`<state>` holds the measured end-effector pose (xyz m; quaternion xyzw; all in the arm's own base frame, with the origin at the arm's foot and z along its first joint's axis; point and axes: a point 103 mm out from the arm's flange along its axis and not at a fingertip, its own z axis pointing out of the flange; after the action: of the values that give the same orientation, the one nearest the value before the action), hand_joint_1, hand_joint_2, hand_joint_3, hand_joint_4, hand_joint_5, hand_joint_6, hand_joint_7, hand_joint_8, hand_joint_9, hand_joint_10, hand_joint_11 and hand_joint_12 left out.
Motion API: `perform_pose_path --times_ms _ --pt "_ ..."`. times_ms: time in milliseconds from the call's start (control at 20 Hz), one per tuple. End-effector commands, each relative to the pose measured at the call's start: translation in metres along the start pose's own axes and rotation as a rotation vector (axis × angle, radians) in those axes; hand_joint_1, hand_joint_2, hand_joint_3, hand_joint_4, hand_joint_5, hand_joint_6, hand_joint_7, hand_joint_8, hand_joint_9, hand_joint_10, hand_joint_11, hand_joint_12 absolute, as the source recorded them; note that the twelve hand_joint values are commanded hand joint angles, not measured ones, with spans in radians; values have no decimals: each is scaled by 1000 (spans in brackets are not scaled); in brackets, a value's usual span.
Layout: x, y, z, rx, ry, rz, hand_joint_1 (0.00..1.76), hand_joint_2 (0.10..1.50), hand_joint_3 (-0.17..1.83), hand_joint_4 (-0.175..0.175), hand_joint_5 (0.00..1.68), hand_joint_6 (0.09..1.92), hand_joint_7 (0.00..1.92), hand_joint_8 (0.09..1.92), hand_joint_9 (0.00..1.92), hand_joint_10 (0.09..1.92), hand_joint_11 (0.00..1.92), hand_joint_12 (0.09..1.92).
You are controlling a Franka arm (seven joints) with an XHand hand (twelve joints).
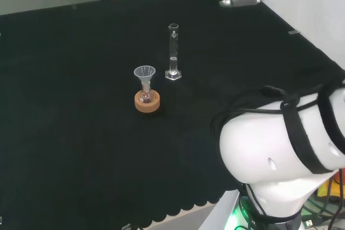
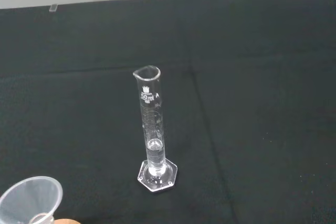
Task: Pick up the graduated cylinder.
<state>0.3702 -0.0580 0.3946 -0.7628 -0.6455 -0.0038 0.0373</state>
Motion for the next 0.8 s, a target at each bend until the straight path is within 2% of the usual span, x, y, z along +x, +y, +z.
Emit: perform_pose_path --times_ms 50,300,650,800 --pt "-37 64 48 9 71 0 171 1265 -29 -17 257 87 62 558 302 689 177 1378" --pt "-46 84 83 51 108 2 200 1246 -40 -20 261 87 65 569 311 686 181 1378" --pt "-44 98 118 49 163 -10 215 1238 -45 -23 261 87 63 578 308 681 169 1377" --pt "-41 102 131 50 176 -30 221 1235 -48 -24 261 87 63 582 305 679 156 1379"
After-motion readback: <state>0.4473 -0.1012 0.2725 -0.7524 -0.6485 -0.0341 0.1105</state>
